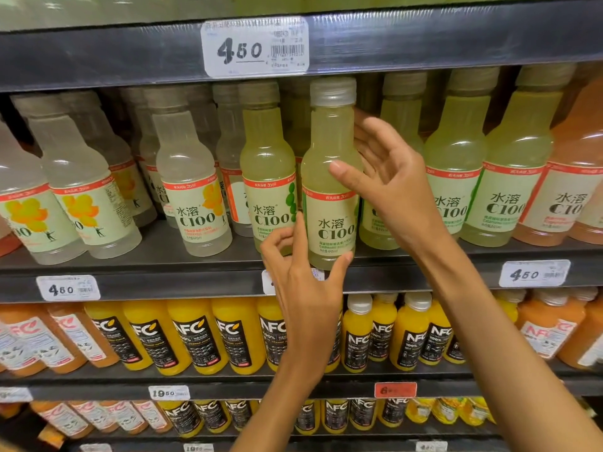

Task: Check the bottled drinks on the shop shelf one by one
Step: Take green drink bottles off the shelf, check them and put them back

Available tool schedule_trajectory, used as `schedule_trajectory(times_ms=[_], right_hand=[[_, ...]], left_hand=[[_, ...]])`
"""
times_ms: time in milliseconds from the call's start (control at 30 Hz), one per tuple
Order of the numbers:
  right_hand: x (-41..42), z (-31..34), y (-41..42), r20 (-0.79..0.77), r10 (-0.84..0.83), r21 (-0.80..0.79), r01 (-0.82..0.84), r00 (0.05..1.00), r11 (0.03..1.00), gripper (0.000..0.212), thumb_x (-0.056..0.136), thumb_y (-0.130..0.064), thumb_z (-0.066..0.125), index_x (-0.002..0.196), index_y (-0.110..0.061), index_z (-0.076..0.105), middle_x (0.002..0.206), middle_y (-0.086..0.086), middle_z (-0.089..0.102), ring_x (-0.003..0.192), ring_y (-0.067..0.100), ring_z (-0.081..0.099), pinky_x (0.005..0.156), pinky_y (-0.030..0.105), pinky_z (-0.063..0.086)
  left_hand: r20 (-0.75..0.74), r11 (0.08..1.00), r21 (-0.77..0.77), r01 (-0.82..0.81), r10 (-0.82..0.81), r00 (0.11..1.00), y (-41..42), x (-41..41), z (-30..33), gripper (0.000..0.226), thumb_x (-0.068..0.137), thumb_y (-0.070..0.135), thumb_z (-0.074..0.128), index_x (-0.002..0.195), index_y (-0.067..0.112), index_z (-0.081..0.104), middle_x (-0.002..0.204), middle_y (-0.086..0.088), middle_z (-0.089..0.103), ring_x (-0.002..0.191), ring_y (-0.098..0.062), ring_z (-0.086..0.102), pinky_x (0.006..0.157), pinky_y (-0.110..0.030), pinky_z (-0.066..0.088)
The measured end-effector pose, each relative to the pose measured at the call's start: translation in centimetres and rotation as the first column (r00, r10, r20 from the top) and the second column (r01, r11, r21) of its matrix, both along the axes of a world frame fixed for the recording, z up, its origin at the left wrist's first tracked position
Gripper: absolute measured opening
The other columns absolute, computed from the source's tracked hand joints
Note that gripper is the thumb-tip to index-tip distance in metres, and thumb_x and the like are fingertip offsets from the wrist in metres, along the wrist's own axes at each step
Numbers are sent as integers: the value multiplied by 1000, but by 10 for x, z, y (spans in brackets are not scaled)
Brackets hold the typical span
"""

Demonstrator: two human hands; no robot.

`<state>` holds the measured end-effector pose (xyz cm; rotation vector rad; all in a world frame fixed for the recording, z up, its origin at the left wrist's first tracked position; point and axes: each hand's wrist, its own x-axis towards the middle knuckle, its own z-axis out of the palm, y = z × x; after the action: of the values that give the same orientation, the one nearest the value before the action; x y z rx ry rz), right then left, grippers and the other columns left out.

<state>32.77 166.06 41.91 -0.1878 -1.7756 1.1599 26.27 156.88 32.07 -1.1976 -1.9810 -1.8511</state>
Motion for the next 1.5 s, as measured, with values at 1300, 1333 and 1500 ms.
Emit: schedule_trajectory(times_ms=[1300, 1333, 1500], right_hand=[[3, 19, 11, 119, -670, 240, 633, 733, 736, 23, 95, -9, 54, 88, -12, 32, 75, -11, 28, 65, 1, 30, 61, 7, 33], [3, 20, 10, 105, -668, 214, 640, 736, 738, 25, 94, -7, 54, 86, -14, 32, 75, -11, 28, 64, 1, 30, 60, 7, 33], [11, 21, -3, -22, -599, 142, 595, 801, 791, 25, 90, -16, 64, 96, -5, 43, 85, -6, 44, 78, 3, 41, 70, 13, 38]], left_hand=[[-104, 961, -180, 209, -229, 968, 33, 31, 25, 64, 89, 9, 65, 145, 14, 33, 143, -3, 41, 131, -16, 42, 109, -28, 37], [-72, 956, -191, 221, -239, 968, 33, 31, 24, 66, 90, 10, 64, 146, 14, 30, 145, -2, 40, 133, -14, 41, 109, -25, 35], [27, 960, -160, 229, -227, 973, 29, 31, 20, 65, 89, 12, 65, 146, 13, 32, 141, -2, 45, 123, -5, 44, 103, -19, 37]])
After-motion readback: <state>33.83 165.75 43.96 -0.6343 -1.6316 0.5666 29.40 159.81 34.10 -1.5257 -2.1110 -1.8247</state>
